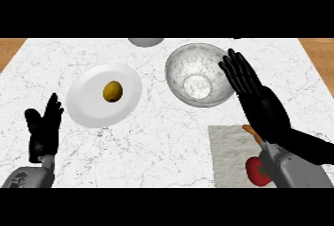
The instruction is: Pick the croissant from the placemat and place it in the bowl
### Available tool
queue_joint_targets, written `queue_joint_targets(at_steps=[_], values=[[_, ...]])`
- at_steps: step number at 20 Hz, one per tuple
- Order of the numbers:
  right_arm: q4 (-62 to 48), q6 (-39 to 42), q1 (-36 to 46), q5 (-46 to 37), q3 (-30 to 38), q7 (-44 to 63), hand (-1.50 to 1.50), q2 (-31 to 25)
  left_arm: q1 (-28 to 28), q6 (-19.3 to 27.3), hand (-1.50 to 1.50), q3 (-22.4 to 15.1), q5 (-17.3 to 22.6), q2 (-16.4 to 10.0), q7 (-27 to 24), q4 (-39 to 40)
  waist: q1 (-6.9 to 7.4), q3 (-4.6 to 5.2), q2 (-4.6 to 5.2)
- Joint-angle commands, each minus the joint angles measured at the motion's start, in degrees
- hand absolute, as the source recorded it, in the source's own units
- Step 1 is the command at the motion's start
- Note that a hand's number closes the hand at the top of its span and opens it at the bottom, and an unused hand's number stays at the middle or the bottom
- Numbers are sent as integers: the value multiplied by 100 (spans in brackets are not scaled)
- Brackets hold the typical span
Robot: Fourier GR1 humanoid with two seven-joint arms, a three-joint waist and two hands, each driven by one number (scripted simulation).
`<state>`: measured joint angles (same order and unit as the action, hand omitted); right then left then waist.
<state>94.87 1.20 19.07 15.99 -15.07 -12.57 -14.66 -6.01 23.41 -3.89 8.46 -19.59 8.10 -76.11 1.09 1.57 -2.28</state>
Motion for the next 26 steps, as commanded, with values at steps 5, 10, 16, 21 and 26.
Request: queue_joint_targets(at_steps=[5, 10, 16, 21, 26], values=[[-607, 889, -320, 374, 241, 1260, -150, -1153, -480, -1021, 0, 107, 823, 212, -806, -1104, -88, -140, 199], [-1703, -401, -666, -1538, 734, 1019, -150, -2061, -245, -1727, 0, 217, 1385, 147, -946, -1287, -45, -150, 245], [-2152, -501, 162, -2466, 659, 447, -150, -2280, -134, -2101, 0, 341, 1590, 70, -887, -1480, -1, -156, 237], [-2448, 917, 832, -2880, 202, 1392, -150, -3372, -214, -2155, 0, 375, 1566, 42, -885, -1278, 56, -141, 261], [-2338, 2887, 1305, -3326, -974, 2446, -150, -3957, -455, -2112, 0, 266, 1487, 98, -861, -1331, 222, -99, 277]])
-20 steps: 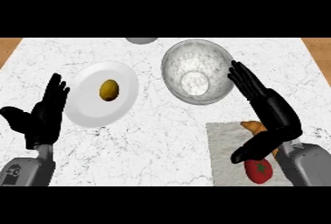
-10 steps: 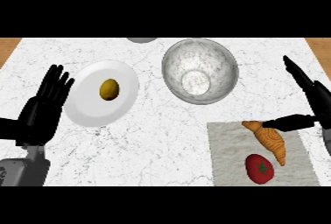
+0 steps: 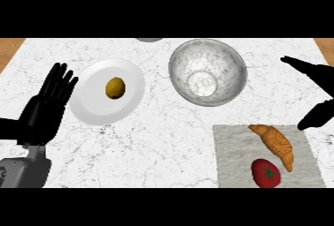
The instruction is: Pick the croissant from the placemat and place it in the bowl
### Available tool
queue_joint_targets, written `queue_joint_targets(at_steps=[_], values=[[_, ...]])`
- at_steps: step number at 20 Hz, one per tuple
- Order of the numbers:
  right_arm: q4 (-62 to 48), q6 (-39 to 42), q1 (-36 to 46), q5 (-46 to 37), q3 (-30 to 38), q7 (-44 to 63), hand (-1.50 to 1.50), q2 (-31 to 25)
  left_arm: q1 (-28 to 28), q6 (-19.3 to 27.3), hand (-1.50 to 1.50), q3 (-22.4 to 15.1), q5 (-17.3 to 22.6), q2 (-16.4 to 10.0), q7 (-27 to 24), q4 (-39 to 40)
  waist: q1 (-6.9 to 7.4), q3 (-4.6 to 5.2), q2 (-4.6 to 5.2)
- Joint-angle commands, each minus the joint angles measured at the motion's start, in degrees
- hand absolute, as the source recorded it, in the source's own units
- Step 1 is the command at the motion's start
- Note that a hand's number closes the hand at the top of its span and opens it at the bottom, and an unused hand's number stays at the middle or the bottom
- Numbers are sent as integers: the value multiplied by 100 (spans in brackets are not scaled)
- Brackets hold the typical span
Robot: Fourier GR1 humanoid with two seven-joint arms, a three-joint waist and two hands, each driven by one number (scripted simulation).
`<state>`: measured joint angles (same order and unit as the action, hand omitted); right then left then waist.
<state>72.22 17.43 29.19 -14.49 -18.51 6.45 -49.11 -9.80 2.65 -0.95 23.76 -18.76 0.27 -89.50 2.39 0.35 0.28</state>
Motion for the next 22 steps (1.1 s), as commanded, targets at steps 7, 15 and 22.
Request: queue_joint_targets(at_steps=[7, 15, 22], values=[[274, 3366, 1312, 395, -973, 2209, -150, 360, -191, -174, 0, 239, 171, -56, 31, 251, -137, -17, -28], [909, 3408, 711, 544, -427, 3609, -150, 1197, 524, -412, 0, 435, 116, 34, -150, -34, -235, -32, -44], [1739, 3606, -223, 357, 18, 3445, -150, 876, 292, -435, 0, 470, -80, 148, -10, 27, -260, -35, -37]])
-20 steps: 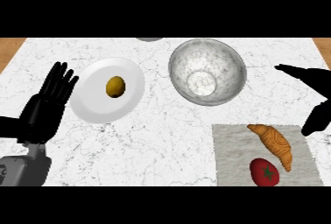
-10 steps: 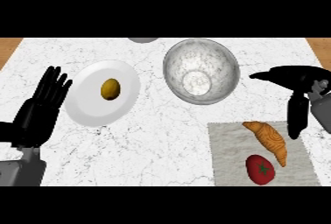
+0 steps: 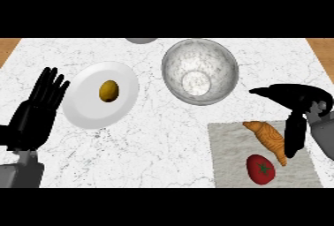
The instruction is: Pick the croissant from the placemat and place it in the bowl
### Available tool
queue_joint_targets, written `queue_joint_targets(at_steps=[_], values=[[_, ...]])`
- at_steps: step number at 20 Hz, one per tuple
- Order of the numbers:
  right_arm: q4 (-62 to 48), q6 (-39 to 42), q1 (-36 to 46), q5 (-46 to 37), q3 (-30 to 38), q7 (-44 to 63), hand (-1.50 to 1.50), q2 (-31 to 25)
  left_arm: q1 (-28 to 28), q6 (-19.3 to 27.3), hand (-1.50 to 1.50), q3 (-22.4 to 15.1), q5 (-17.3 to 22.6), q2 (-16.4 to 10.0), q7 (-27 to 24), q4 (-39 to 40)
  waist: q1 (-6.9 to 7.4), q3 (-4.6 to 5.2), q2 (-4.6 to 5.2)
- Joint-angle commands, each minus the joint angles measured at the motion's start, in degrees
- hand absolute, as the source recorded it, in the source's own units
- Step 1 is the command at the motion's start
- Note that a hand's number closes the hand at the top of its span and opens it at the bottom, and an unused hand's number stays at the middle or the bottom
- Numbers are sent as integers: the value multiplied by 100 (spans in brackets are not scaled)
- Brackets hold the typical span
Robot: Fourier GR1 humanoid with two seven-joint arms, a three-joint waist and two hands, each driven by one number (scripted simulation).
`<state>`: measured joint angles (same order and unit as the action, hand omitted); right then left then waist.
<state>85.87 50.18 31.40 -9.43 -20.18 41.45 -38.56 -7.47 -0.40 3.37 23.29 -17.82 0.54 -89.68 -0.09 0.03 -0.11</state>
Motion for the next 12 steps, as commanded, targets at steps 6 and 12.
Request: queue_joint_targets(at_steps=[6, 12], values=[[816, -370, -1028, -1250, 230, -1021, -150, -218, -18, -48, 0, 171, -72, 59, 215, -147, -5, -5, 5], [230, -784, -1144, -2059, 345, -2260, -150, -173, -432, 42, 0, 161, -293, 229, 228, 130, 12, -5, 21]])
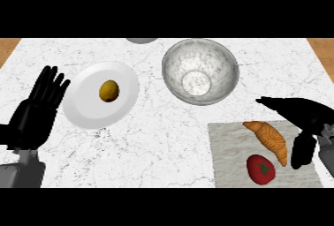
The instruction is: Pick the croissant from the placemat and place it in the bowl
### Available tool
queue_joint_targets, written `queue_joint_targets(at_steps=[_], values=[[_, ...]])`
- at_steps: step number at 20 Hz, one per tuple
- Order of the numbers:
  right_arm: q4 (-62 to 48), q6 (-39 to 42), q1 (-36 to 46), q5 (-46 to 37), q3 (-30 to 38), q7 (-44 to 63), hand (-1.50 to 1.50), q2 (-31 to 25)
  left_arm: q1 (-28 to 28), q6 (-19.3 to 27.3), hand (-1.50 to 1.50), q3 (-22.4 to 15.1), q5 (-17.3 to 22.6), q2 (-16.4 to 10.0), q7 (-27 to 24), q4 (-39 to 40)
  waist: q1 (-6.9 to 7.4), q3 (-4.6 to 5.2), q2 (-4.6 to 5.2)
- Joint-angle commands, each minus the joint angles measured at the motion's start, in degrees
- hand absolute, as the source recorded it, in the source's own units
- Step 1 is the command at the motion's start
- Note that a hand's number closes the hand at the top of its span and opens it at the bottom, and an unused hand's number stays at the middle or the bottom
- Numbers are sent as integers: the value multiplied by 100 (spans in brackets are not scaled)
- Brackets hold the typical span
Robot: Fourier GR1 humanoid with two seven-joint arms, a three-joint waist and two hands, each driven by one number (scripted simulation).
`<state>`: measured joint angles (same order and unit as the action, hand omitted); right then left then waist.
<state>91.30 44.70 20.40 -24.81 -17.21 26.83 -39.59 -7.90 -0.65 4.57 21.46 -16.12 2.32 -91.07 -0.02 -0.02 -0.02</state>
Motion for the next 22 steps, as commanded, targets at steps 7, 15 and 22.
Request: queue_joint_targets(at_steps=[7, 15, 22], values=[[-319, -13, -227, -1120, 142, -778, -150, 469, 32, -60, 0, 117, -120, 189, 278, -275, 13, 2, 1], [-1411, -175, 113, -1894, 80, -1172, -150, 952, -49, -353, 0, 312, -163, 188, 73, 78, 28, 2, 6], [-1758, -461, 153, -2572, -273, -2011, 150, 699, 290, -279, 0, 167, -374, 387, 45, -307, 59, 0, 9]])
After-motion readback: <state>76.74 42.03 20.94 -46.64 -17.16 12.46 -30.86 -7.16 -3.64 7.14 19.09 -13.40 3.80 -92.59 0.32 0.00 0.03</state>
